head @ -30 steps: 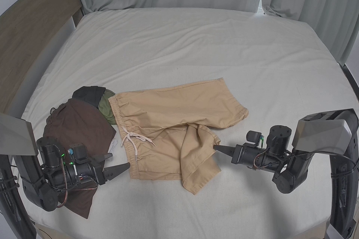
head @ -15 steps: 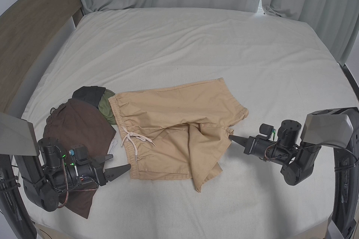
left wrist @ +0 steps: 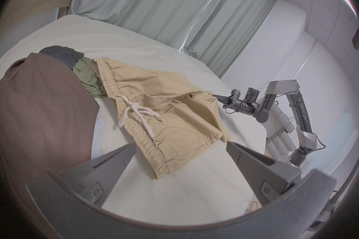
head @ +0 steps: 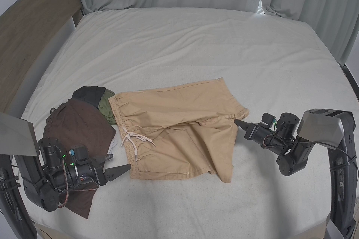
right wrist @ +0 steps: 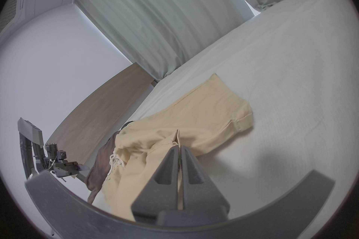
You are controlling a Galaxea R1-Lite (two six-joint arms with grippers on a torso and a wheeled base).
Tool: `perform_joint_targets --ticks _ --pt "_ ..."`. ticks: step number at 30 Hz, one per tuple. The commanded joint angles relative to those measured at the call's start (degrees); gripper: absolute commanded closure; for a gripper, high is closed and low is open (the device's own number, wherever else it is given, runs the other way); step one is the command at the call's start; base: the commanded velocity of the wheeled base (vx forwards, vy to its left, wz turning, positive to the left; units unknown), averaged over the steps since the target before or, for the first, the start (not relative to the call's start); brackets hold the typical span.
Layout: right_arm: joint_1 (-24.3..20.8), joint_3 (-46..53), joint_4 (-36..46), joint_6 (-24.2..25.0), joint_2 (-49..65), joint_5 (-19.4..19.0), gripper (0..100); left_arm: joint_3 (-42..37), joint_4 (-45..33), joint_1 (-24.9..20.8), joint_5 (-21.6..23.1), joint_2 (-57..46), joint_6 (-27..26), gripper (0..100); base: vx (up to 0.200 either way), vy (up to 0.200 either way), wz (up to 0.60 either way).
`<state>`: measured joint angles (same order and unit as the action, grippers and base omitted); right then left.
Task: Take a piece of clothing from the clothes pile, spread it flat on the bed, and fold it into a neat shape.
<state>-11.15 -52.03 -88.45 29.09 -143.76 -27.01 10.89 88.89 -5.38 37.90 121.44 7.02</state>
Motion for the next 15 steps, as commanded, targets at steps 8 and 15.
perform_joint_targets --ticks 8,15 --pt "1.13 -8.44 -0.05 0.09 -4.16 2.76 100 0.01 -0.04 -0.25 -0.02 0.20 0.01 0 0.000 0.000 0.00" --pt "2.10 -9.41 -0.14 0.01 -4.07 2.93 100 0.01 0.05 -0.60 -0.11 0.99 -0.08 0 0.000 0.000 0.00"
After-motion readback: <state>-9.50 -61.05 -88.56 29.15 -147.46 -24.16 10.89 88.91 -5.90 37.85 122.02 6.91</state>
